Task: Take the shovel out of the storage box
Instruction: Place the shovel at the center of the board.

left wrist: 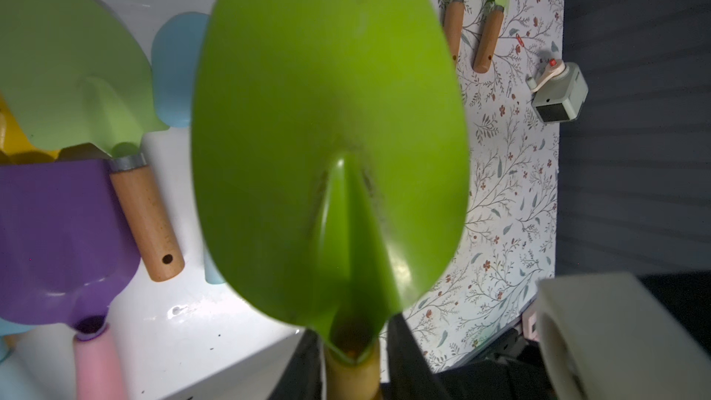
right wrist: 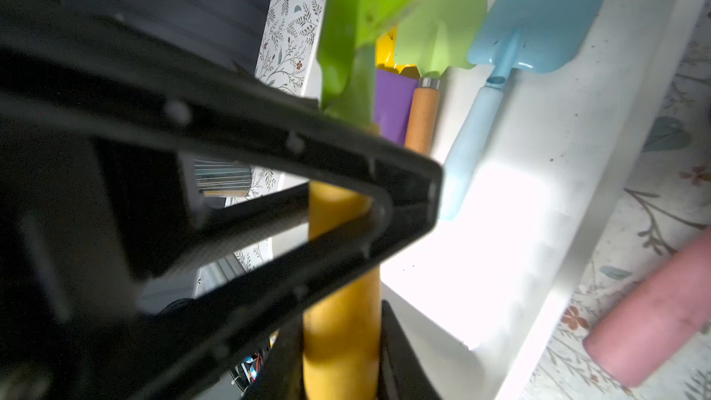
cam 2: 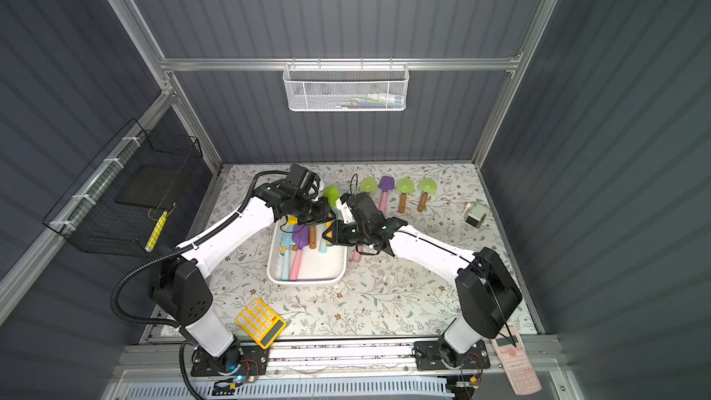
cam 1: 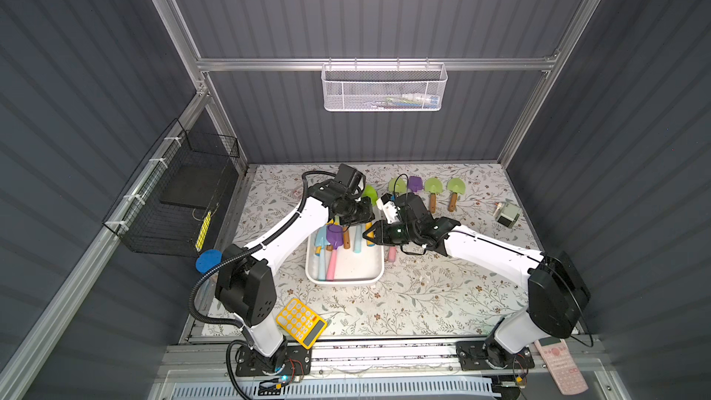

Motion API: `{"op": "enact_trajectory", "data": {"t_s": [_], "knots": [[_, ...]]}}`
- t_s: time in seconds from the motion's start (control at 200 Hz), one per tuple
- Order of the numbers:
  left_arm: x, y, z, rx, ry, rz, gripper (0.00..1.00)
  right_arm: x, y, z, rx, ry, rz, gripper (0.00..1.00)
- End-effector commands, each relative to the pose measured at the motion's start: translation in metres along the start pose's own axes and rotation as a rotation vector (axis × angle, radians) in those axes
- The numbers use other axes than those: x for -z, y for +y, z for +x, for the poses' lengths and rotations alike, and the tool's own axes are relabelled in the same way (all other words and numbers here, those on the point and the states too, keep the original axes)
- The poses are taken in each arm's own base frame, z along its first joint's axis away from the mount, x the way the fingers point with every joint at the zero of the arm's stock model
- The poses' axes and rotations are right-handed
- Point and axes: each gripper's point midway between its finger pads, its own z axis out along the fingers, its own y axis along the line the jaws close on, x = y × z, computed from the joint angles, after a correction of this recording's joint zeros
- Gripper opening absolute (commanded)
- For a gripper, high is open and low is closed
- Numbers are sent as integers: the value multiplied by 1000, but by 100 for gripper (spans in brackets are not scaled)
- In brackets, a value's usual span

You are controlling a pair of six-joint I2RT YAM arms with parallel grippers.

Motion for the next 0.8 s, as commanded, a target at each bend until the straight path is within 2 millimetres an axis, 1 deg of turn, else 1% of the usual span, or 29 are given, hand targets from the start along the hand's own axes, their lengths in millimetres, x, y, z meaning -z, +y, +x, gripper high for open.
{"op": "enact_trajectory", "data": {"t_s": [0.0,0.05,0.105,0.165,0.23,0.32,0.375,0.46,0.515,0.57,0.665,0.795], "knots": [[18,-14,-7,-33,-37,31,68,8,3,0,18,-18,-4,16],[22,-15,-9,-42,-43,31,74,12,1,3,20,-20,-3,14],[29,-16,-12,-56,-57,22,78,17,-1,6,19,-26,0,13],[39,-15,-16,-79,-80,12,78,25,-7,10,11,-31,2,13],[47,-10,-20,-88,-106,-1,79,36,-15,12,-5,-44,-7,13],[50,7,-25,-80,-112,-22,80,54,-33,16,-26,-58,6,13],[48,19,-26,-85,-108,-56,80,65,-47,18,-46,-67,16,13],[39,38,-24,-120,-95,-138,79,81,-70,20,-96,-84,8,13],[32,50,-20,-130,-73,-183,79,89,-86,22,-134,-90,10,14],[25,57,-15,-134,-54,-203,79,93,-102,25,-178,-79,12,14],[15,63,-10,-129,-39,-201,79,95,-119,30,-217,-66,8,14],[5,67,-4,-121,-19,-195,79,86,-133,36,-249,-48,-11,15]]}}
